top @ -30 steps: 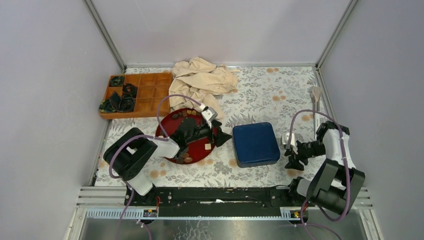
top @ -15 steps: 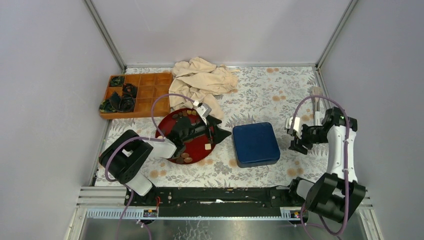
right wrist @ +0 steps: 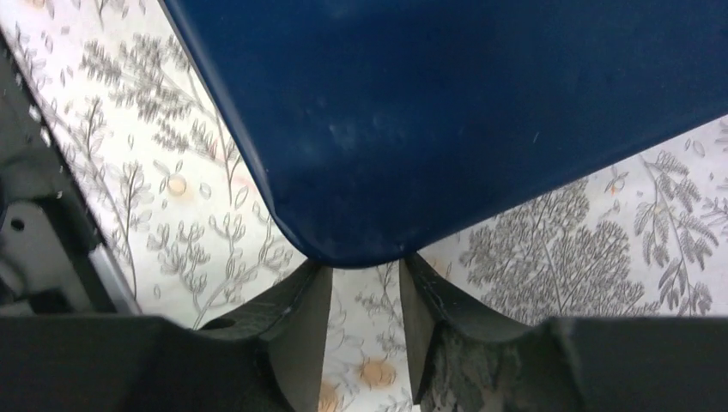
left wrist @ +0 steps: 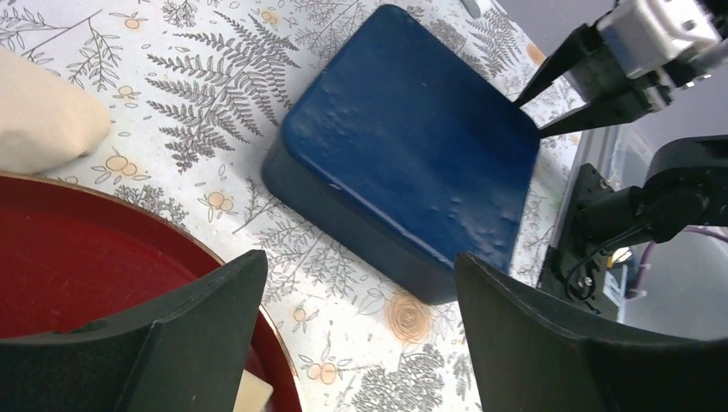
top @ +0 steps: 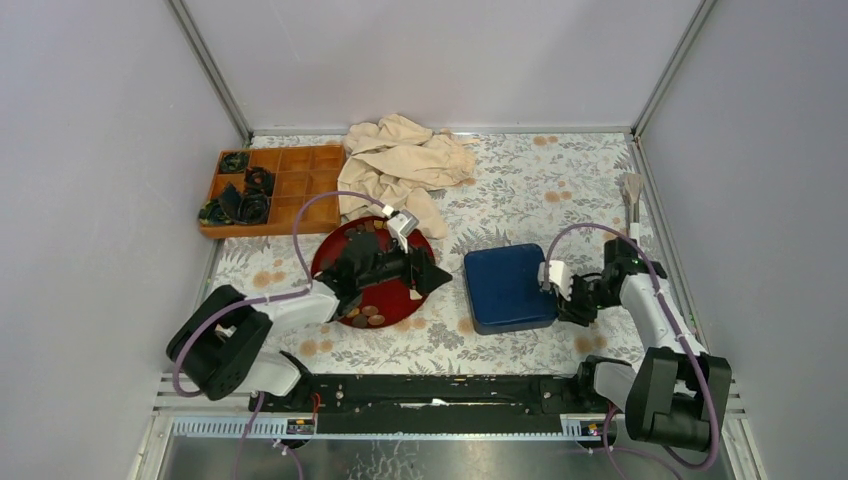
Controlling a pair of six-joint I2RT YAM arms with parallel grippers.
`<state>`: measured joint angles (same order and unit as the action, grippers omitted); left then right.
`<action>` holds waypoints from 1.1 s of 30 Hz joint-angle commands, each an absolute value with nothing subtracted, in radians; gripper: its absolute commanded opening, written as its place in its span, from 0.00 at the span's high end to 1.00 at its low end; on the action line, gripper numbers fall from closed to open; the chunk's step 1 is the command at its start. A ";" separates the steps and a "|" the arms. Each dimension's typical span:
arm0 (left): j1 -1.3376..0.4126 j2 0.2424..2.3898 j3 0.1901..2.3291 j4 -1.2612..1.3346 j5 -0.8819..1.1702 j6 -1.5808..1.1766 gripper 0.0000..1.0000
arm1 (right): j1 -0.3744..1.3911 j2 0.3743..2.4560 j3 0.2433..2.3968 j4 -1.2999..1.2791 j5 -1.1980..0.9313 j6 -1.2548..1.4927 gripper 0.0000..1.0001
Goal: Pack the chocolate
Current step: Adjust the packing box at the center of the board.
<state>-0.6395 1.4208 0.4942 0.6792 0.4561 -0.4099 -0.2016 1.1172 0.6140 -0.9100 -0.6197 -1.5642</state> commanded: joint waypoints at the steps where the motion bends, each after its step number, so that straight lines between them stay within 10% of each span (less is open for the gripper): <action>1: -0.634 1.336 0.475 0.548 0.450 -0.495 0.15 | -0.082 1.113 0.603 -0.649 -0.649 -1.279 0.61; 8: -0.636 1.241 0.420 0.407 0.403 -0.578 0.28 | 0.065 1.151 0.654 -0.645 -0.804 -1.144 0.64; 13: -0.719 1.180 0.423 0.401 0.366 -0.548 0.26 | 0.093 1.155 0.720 -0.621 -0.839 -1.179 0.47; 26: -1.017 1.242 0.389 0.427 -0.075 -0.321 0.14 | 0.064 1.154 0.787 -1.144 -0.687 -2.027 0.23; 33: -1.034 1.361 0.429 0.530 -0.115 -0.242 0.13 | 0.071 1.129 0.756 -1.172 -0.794 -2.102 0.28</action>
<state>-1.0267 1.2987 0.4015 0.4137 -0.0246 -0.3237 0.0673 1.1561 0.7795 -1.1126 -0.7162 -1.9808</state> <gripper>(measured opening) 0.872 0.744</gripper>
